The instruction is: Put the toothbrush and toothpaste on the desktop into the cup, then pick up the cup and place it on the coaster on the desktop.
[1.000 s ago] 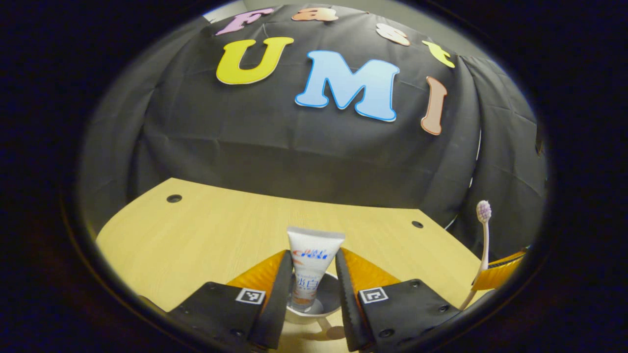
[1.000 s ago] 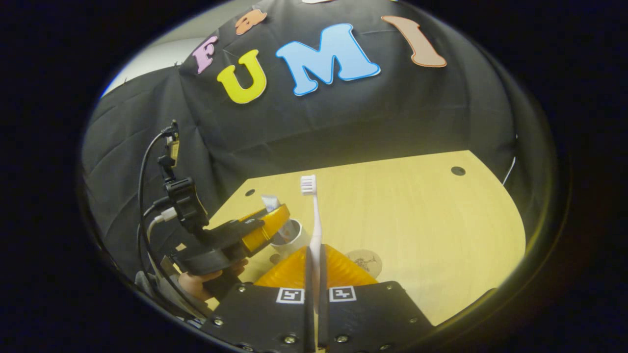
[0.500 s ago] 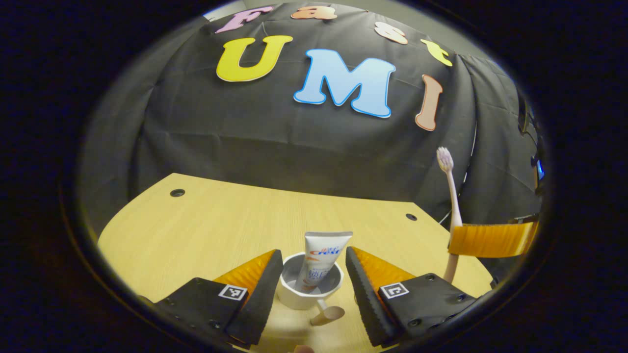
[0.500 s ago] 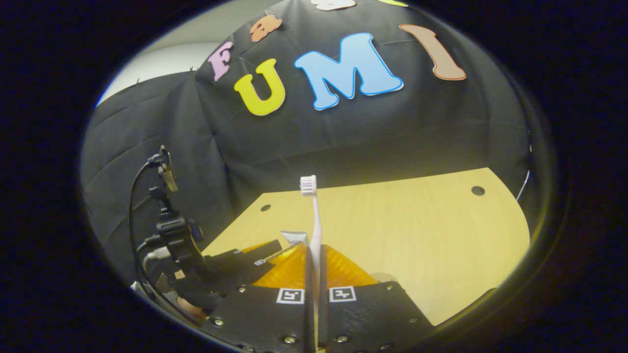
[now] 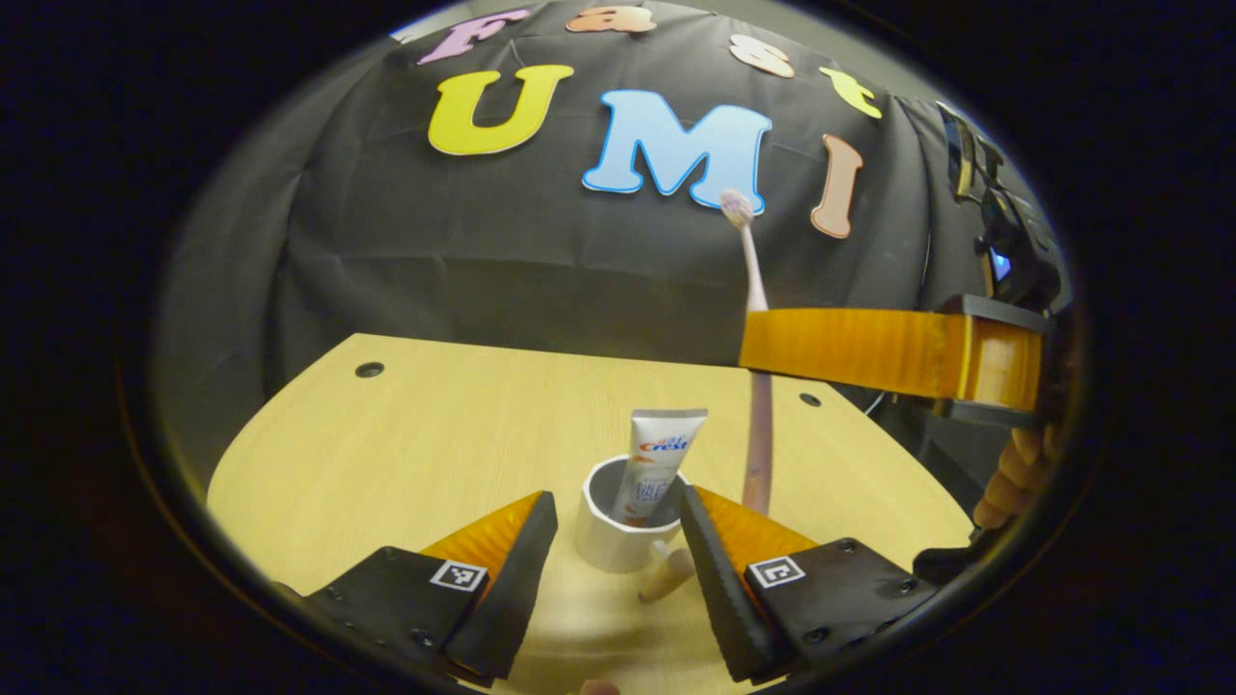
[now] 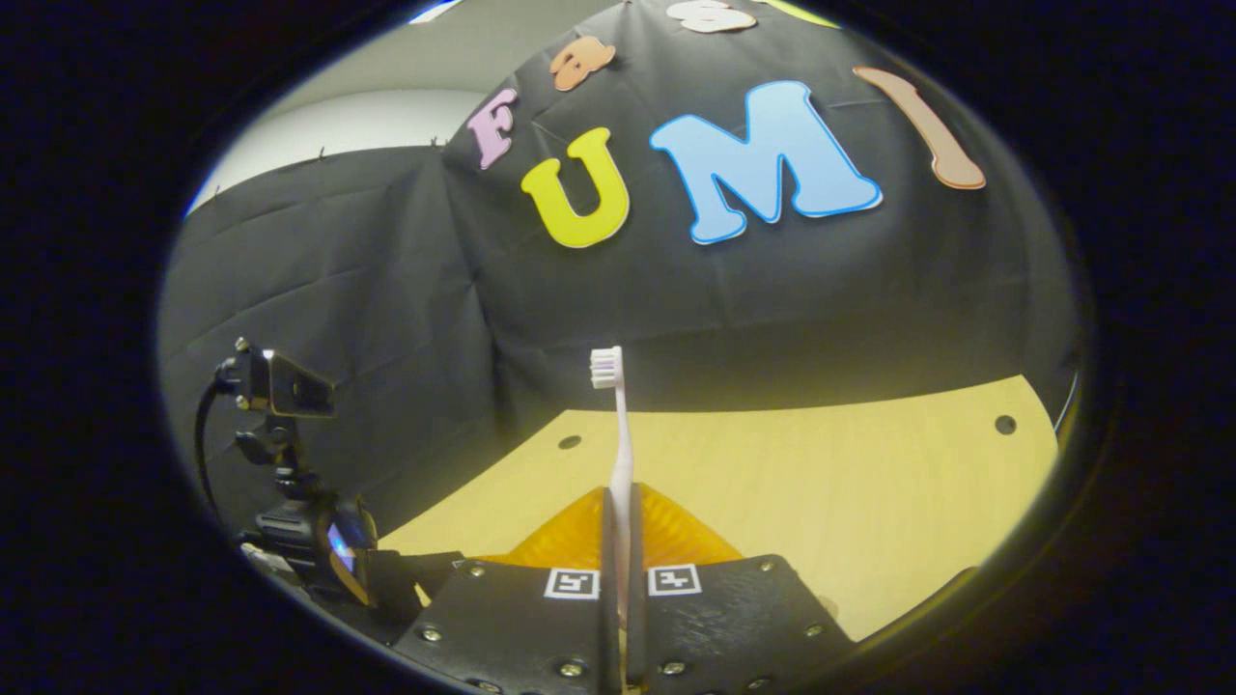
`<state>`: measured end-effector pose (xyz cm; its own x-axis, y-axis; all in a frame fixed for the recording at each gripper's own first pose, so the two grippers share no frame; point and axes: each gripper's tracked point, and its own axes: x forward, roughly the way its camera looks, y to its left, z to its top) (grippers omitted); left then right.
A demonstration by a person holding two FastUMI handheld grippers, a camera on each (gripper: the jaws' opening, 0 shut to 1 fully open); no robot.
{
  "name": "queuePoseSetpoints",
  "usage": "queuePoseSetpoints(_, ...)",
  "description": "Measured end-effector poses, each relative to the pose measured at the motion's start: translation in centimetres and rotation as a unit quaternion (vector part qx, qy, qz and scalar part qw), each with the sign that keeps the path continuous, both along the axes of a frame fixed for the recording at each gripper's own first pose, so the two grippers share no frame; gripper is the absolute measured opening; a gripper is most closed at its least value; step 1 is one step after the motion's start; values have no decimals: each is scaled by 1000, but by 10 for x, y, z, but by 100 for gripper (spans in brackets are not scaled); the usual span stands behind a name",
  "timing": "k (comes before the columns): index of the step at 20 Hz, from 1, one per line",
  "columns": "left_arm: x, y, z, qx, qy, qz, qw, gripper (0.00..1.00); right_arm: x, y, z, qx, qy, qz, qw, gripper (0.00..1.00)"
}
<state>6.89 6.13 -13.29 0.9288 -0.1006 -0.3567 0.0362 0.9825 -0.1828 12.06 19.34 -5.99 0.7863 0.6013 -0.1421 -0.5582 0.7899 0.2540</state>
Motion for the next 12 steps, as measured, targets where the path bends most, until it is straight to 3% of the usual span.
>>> queuePoseSetpoints(12,-32,17,-36,-43,53,-9,998,83,36,41,-28,-43,-43,-4,998,4)
